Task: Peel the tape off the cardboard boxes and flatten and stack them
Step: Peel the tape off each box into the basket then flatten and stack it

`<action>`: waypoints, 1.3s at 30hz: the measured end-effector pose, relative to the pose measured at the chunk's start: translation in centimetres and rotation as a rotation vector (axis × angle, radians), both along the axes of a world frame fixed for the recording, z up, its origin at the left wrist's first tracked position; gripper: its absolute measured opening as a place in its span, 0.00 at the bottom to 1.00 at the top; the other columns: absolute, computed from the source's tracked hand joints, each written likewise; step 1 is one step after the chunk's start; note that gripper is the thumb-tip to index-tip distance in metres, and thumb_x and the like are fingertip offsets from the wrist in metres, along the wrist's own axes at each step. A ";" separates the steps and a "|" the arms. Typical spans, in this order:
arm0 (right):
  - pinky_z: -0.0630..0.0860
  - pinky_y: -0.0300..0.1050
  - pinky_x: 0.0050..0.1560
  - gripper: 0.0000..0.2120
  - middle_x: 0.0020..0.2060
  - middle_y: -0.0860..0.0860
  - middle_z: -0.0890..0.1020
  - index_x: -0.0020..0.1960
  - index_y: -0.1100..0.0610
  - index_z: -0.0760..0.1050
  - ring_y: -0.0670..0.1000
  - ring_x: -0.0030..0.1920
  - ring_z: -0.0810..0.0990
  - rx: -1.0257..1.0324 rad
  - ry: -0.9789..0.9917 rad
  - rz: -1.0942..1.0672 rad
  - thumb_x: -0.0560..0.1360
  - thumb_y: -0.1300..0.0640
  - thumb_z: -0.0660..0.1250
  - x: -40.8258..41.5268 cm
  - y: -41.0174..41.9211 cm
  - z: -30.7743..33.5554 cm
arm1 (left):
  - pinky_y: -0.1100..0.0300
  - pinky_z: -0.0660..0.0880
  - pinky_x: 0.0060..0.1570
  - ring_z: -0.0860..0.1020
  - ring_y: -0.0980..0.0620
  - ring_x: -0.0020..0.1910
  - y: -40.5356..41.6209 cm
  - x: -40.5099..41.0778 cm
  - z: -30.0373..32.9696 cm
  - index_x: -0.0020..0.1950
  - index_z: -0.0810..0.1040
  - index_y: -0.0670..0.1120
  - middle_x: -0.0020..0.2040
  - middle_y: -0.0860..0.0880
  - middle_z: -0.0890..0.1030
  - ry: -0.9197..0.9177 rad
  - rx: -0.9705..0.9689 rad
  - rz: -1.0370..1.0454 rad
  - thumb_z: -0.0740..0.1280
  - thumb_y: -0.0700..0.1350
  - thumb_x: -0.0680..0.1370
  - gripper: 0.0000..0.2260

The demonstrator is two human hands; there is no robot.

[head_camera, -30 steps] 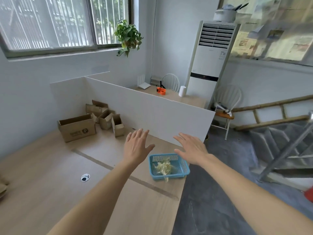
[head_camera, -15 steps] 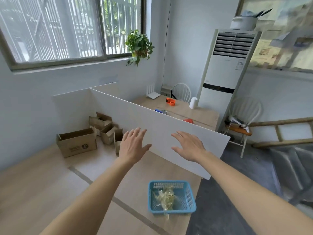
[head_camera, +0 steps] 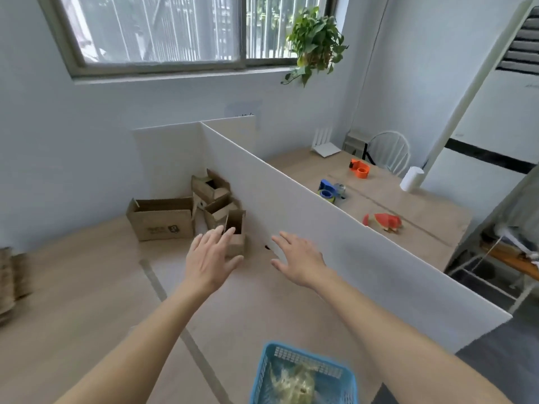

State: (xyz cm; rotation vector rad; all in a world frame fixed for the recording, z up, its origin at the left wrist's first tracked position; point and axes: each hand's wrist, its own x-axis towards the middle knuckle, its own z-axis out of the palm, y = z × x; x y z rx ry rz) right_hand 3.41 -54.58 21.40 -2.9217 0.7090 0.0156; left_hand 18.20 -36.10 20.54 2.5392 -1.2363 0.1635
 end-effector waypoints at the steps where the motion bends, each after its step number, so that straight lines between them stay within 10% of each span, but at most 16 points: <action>1: 0.58 0.50 0.76 0.31 0.80 0.49 0.60 0.81 0.46 0.56 0.52 0.79 0.59 0.022 -0.003 0.015 0.82 0.40 0.60 1.5 -0.9 -1.2 | 0.52 0.54 0.78 0.62 0.48 0.79 -0.5 0.8 -0.8 0.82 0.60 0.52 0.81 0.47 0.64 0.014 0.011 0.032 0.63 0.63 0.81 0.33; 14: 0.68 0.54 0.71 0.37 0.81 0.54 0.56 0.82 0.47 0.52 0.56 0.78 0.62 0.261 0.005 -0.001 0.80 0.39 0.65 17.8 -3.8 -19.0 | 0.53 0.57 0.77 0.61 0.49 0.79 -1.1 8.4 -15.9 0.82 0.58 0.53 0.81 0.48 0.63 0.192 0.149 0.318 0.62 0.64 0.81 0.33; 22: 0.67 0.60 0.70 0.51 0.81 0.62 0.39 0.79 0.38 0.31 0.68 0.75 0.63 0.319 0.029 -0.221 0.75 0.33 0.66 26.4 -3.2 -28.9 | 0.54 0.57 0.75 0.61 0.50 0.79 4.0 9.6 -26.6 0.82 0.57 0.55 0.81 0.52 0.61 0.324 0.196 0.441 0.61 0.65 0.81 0.33; 28: 0.75 0.60 0.57 0.47 0.80 0.61 0.39 0.78 0.40 0.46 0.67 0.71 0.69 0.352 -0.186 -0.395 0.71 0.32 0.71 30.7 -3.2 -33.7 | 0.55 0.60 0.75 0.62 0.51 0.79 5.4 9.3 -32.4 0.82 0.58 0.55 0.81 0.53 0.61 0.402 0.153 0.503 0.62 0.65 0.80 0.33; 39: 0.70 0.49 0.41 0.22 0.62 0.58 0.70 0.63 0.46 0.64 0.63 0.51 0.80 0.303 -0.404 -0.335 0.75 0.43 0.70 29.6 -2.8 -36.2 | 0.56 0.59 0.75 0.60 0.53 0.79 5.4 8.6 -35.2 0.81 0.60 0.54 0.81 0.53 0.62 0.410 0.065 0.528 0.62 0.65 0.80 0.32</action>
